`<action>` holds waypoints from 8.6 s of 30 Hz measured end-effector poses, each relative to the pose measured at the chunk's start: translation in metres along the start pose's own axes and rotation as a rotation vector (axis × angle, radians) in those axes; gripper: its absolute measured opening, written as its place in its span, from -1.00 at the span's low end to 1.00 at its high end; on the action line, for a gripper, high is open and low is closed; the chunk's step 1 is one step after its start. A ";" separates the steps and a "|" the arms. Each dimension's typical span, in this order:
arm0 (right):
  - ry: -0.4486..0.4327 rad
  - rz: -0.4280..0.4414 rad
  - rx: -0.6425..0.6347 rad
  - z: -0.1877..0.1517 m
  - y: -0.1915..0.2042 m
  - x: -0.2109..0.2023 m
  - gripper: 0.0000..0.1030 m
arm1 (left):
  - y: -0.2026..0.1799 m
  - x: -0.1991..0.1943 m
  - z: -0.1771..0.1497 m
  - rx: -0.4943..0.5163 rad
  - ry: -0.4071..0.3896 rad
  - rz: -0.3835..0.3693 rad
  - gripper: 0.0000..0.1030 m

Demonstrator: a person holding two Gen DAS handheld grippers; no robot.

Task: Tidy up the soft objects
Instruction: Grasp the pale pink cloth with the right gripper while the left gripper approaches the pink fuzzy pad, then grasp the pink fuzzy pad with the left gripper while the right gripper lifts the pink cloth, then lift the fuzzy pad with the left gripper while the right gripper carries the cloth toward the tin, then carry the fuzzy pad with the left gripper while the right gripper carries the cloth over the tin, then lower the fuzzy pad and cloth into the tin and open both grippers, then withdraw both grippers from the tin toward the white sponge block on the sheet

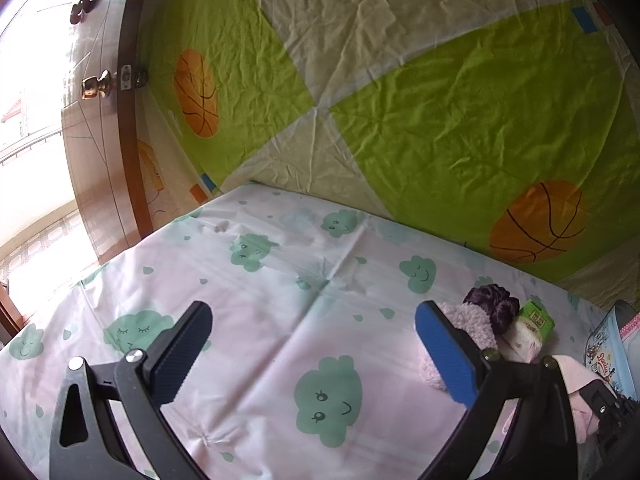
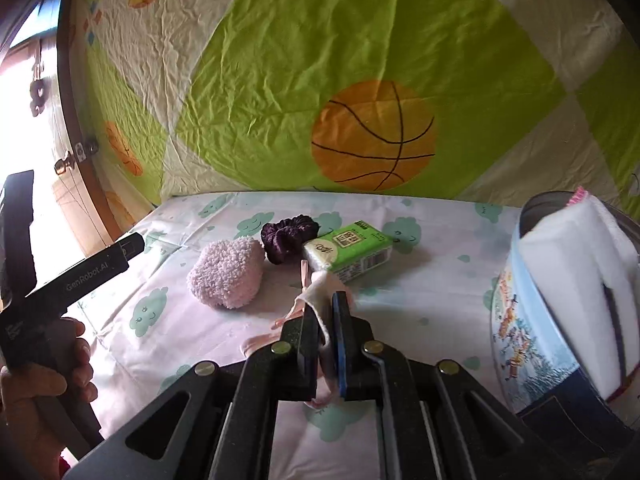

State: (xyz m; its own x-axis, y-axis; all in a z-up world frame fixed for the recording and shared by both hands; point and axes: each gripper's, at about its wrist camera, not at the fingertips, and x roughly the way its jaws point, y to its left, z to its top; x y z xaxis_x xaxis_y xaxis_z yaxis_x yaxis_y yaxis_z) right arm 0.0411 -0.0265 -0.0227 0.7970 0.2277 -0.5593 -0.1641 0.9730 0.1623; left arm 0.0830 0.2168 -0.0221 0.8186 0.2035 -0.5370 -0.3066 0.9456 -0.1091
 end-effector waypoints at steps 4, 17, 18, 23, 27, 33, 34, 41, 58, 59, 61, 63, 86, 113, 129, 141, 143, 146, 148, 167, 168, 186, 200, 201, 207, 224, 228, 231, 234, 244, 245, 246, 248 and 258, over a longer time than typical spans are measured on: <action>-0.030 -0.006 -0.001 -0.005 -0.012 -0.017 -0.86 | -0.009 -0.007 -0.001 0.037 -0.025 -0.058 0.99; 0.137 0.009 0.013 -0.007 -0.021 0.020 0.54 | -0.089 0.023 -0.008 0.193 0.145 -0.143 0.99; 0.134 0.019 0.019 -0.006 -0.021 0.021 0.60 | -0.092 0.028 -0.010 0.198 0.170 -0.134 0.99; 0.201 0.026 -0.039 -0.006 -0.010 0.039 0.60 | -0.094 0.050 -0.014 0.187 0.285 -0.113 0.90; 0.306 0.051 -0.091 -0.013 0.001 0.056 0.19 | -0.087 0.059 -0.017 0.141 0.339 -0.154 0.37; 0.289 0.030 -0.096 -0.014 -0.005 0.048 -0.82 | -0.093 0.051 -0.019 0.166 0.325 -0.264 -0.49; 0.281 0.035 -0.084 -0.014 -0.008 0.046 -0.83 | -0.094 0.050 -0.018 0.164 0.324 -0.276 -0.49; 0.048 0.087 0.009 -0.004 -0.021 0.004 -0.83 | -0.074 0.012 -0.008 0.099 0.102 -0.279 -0.49; -0.228 0.017 -0.041 0.002 -0.013 -0.055 -0.83 | -0.084 -0.034 -0.022 0.108 -0.100 -0.207 -0.49; -0.233 0.012 -0.048 0.000 -0.013 -0.056 -0.83 | -0.085 -0.036 -0.023 0.108 -0.104 -0.206 -0.49; -0.241 0.002 -0.065 0.000 -0.012 -0.058 -0.83 | -0.086 -0.039 -0.025 0.108 -0.105 -0.207 -0.49; -0.252 -0.003 -0.080 -0.003 -0.011 -0.064 -0.83 | -0.087 -0.042 -0.027 0.108 -0.110 -0.204 -0.49; -0.387 -0.064 -0.163 -0.016 -0.021 -0.113 -0.83 | -0.100 -0.073 -0.045 0.132 -0.179 -0.175 -0.49; -0.488 -0.111 -0.155 -0.018 -0.046 -0.150 -0.83 | -0.114 -0.089 -0.054 0.128 -0.199 -0.185 -0.49; -0.539 -0.154 -0.128 -0.016 -0.073 -0.171 -0.83 | -0.141 -0.106 -0.063 0.158 -0.218 -0.225 -0.49; -0.562 -0.201 -0.095 -0.011 -0.103 -0.183 -0.83 | -0.170 -0.123 -0.066 0.164 -0.226 -0.275 -0.49; -0.563 -0.209 -0.087 -0.010 -0.110 -0.184 -0.83 | -0.176 -0.127 -0.067 0.171 -0.231 -0.285 -0.49; -0.565 -0.219 -0.075 -0.009 -0.118 -0.186 -0.83 | -0.184 -0.132 -0.066 0.177 -0.238 -0.301 -0.49; -0.568 -0.229 -0.070 -0.008 -0.123 -0.188 -0.83 | -0.189 -0.135 -0.066 0.181 -0.240 -0.312 -0.49; -0.572 -0.315 -0.022 -0.001 -0.169 -0.195 -0.83 | -0.238 -0.152 -0.061 0.221 -0.262 -0.398 -0.49; -0.571 -0.320 -0.019 -0.001 -0.172 -0.195 -0.83 | -0.241 -0.152 -0.061 0.224 -0.262 -0.402 -0.49; -0.561 -0.379 0.015 0.002 -0.206 -0.199 -0.83 | -0.282 -0.156 -0.065 0.258 -0.257 -0.463 -0.49; -0.537 -0.440 0.029 0.004 -0.231 -0.196 -0.83 | -0.314 -0.158 -0.071 0.279 -0.233 -0.514 -0.49; -0.532 -0.447 0.029 0.004 -0.233 -0.195 -0.83 | -0.317 -0.158 -0.072 0.280 -0.229 -0.519 -0.49; -0.506 -0.480 0.035 0.005 -0.246 -0.188 -0.83 | -0.332 -0.154 -0.077 0.300 -0.209 -0.533 -0.49; -0.332 -0.471 0.042 0.006 -0.270 -0.136 -0.83 | -0.366 -0.128 -0.092 0.379 -0.113 -0.468 -0.49; -0.284 -0.426 0.037 0.004 -0.271 -0.125 -0.83 | -0.367 -0.125 -0.092 0.383 -0.094 -0.466 -0.48; -0.260 -0.365 0.053 0.003 -0.272 -0.121 -0.83 | -0.369 -0.122 -0.093 0.404 -0.073 -0.453 0.06; -0.233 -0.331 0.074 0.002 -0.274 -0.118 -0.63 | -0.371 -0.124 -0.092 0.418 -0.062 -0.446 0.68; -0.398 -0.277 0.284 -0.003 -0.304 -0.156 0.52 | -0.352 -0.139 -0.087 0.369 -0.125 -0.407 0.99; -0.408 -0.279 0.290 -0.003 -0.304 -0.159 0.52 | -0.350 -0.138 -0.087 0.360 -0.109 -0.416 0.99; -0.415 -0.290 0.290 -0.003 -0.303 -0.161 0.52 | -0.348 -0.137 -0.088 0.354 -0.101 -0.414 0.99; -0.435 -0.327 0.289 -0.004 -0.301 -0.165 0.53 | -0.345 -0.137 -0.091 0.355 -0.106 -0.398 0.99; -0.487 -0.414 0.311 -0.012 -0.298 -0.176 0.54 | -0.317 -0.150 -0.093 0.342 -0.201 -0.351 0.99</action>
State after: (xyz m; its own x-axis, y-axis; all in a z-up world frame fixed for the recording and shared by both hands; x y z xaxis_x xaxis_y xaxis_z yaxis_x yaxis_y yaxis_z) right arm -0.0575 -0.3565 0.0175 0.9393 -0.2716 -0.2095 0.3237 0.9038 0.2800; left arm 0.0121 -0.1369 0.0150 0.9307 -0.1272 -0.3430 0.1509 0.9876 0.0433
